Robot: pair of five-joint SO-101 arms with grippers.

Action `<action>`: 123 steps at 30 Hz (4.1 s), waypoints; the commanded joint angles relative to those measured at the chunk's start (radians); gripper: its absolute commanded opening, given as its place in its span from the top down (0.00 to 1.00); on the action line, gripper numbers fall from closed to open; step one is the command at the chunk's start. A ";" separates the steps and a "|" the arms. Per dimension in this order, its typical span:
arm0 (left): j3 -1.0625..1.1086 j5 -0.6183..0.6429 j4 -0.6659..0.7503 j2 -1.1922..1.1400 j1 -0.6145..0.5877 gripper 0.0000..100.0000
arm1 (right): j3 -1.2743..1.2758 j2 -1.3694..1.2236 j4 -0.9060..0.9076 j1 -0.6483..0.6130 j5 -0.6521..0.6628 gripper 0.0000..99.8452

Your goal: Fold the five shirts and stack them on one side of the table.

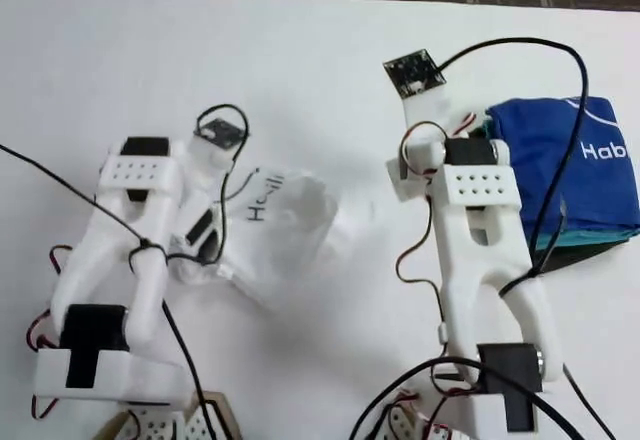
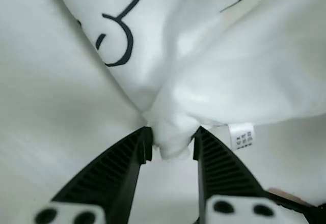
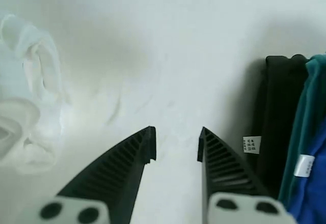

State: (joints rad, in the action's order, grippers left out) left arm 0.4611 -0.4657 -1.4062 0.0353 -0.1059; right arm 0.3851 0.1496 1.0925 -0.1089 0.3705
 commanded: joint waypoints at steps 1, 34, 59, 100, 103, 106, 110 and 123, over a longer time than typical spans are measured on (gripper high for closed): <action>-0.008 0.002 -0.012 0.049 0.068 0.84 | -0.043 -0.053 0.001 -0.021 -0.009 0.85; -0.351 -0.009 -0.017 0.041 -0.206 0.72 | -0.902 -0.616 0.610 -0.394 0.031 0.76; -0.341 -0.018 0.020 0.038 -0.215 0.72 | -0.755 -0.611 0.538 -0.390 0.032 0.98; -0.249 0.192 0.327 0.037 -0.184 0.72 | -1.128 -0.651 0.621 -0.305 0.080 0.95; -0.249 0.229 0.350 0.037 -0.124 0.72 | -1.013 -0.567 0.619 -0.355 -0.006 0.97; -0.249 0.265 0.350 0.037 -0.075 0.77 | -0.875 -0.495 0.610 -0.398 -0.017 0.98; -0.226 0.313 0.388 0.037 -0.020 0.99 | -0.701 -0.420 0.559 -0.438 -0.017 0.98; -0.027 0.365 0.589 0.038 0.003 0.97 | -0.204 -0.153 0.262 -0.443 -0.026 0.98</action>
State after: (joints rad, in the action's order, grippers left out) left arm 0.4319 -0.1404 -0.8493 0.0353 -0.1043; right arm 0.1243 -0.0898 1.4009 -0.5478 0.3521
